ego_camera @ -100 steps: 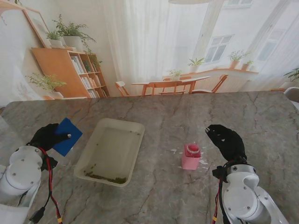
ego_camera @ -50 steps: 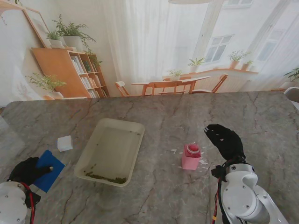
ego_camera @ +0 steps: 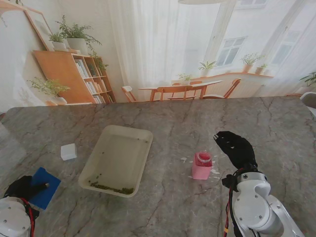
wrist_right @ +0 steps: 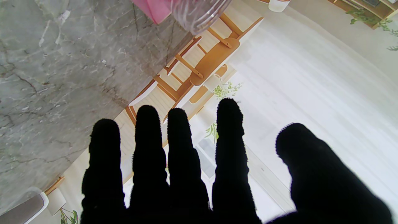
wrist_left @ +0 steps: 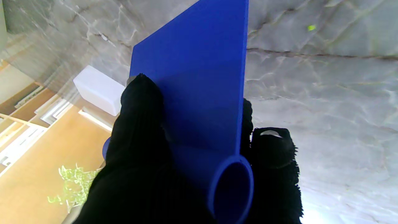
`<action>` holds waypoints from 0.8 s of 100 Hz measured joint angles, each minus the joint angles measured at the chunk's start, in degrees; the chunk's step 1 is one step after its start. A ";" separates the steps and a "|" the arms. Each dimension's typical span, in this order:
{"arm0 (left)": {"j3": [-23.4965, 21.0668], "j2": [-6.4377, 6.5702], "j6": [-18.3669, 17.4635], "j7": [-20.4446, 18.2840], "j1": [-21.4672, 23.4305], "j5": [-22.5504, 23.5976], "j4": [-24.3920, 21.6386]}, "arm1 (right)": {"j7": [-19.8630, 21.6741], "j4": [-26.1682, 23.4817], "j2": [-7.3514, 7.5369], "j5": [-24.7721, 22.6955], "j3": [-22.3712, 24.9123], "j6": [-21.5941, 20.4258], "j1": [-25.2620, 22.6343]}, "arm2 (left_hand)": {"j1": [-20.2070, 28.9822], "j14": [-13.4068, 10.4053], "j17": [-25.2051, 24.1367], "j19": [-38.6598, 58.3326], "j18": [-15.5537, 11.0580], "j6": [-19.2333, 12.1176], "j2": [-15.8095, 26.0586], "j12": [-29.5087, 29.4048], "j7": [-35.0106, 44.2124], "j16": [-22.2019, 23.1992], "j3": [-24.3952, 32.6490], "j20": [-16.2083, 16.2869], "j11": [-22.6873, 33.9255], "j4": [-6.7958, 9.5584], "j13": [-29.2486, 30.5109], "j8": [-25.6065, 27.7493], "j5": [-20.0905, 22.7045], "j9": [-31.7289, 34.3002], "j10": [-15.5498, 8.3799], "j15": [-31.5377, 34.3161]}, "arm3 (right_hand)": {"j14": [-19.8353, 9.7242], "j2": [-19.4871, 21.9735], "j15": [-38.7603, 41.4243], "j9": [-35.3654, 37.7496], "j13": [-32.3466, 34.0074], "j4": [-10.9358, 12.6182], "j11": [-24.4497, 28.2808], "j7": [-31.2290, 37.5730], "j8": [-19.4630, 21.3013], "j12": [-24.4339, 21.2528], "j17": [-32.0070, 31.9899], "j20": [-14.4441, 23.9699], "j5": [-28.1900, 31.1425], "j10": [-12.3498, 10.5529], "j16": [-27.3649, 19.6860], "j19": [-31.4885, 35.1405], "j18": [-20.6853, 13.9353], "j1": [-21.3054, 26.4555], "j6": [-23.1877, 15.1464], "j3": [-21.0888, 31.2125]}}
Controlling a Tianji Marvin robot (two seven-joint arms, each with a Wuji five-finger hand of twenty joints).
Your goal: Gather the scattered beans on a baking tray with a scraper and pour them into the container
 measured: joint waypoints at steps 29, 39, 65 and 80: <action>2.23 0.16 0.49 0.23 -4.48 -0.46 3.50 | 0.09 0.00 0.02 -0.03 -0.05 0.06 0.01 | -1.73 -0.15 -2.02 -1.32 0.04 -0.02 0.36 -3.51 1.32 -0.33 -0.51 -2.26 1.01 0.00 0.66 0.60 -0.27 0.54 -0.55 -1.23 | 0.00 0.00 0.00 0.00 0.00 0.00 0.00 0.00 0.00 0.00 0.00 0.00 0.00 0.00 0.00 0.00 0.00 0.00 0.00 0.00; 2.83 0.66 0.68 -1.66 -4.91 4.40 3.89 | 0.11 0.00 0.03 -0.03 -0.01 0.06 0.01 | -3.94 0.81 -7.27 -7.93 0.81 -0.01 0.77 -7.86 -2.12 -1.23 -1.13 -3.22 -4.94 0.00 -3.46 0.26 -3.36 -3.25 0.69 -9.86 | 0.00 0.00 0.00 0.00 0.00 0.00 0.00 0.00 0.00 0.00 0.00 0.00 0.00 0.00 0.00 0.00 0.00 0.00 0.00 0.00; 3.28 1.66 -0.20 -2.27 -5.47 6.50 5.89 | 0.31 0.00 0.06 -0.02 0.01 0.05 0.02 | -8.40 5.34 -20.04 -26.94 5.04 0.86 3.05 -17.58 -22.98 -6.83 -1.24 -7.56 -18.25 0.04 -17.43 -13.38 -8.00 -15.39 5.07 -33.40 | 0.00 0.00 0.00 0.00 0.00 0.00 0.00 0.00 0.00 0.00 -0.01 0.00 0.00 0.00 0.00 0.00 0.00 0.00 0.00 0.00; 3.86 1.98 -0.82 -2.80 -5.69 8.90 5.98 | 0.69 0.05 0.11 -0.02 -0.05 0.04 0.14 | -9.46 7.32 -26.93 -36.85 7.79 0.85 3.05 -24.99 -29.21 -8.73 0.55 -11.74 -27.41 0.09 -24.00 -18.71 -11.53 -23.07 6.78 -40.60 | 0.00 0.00 0.00 0.00 0.00 0.00 0.00 0.00 0.00 0.00 -0.01 0.00 0.00 0.00 0.00 0.00 0.00 0.00 0.00 0.00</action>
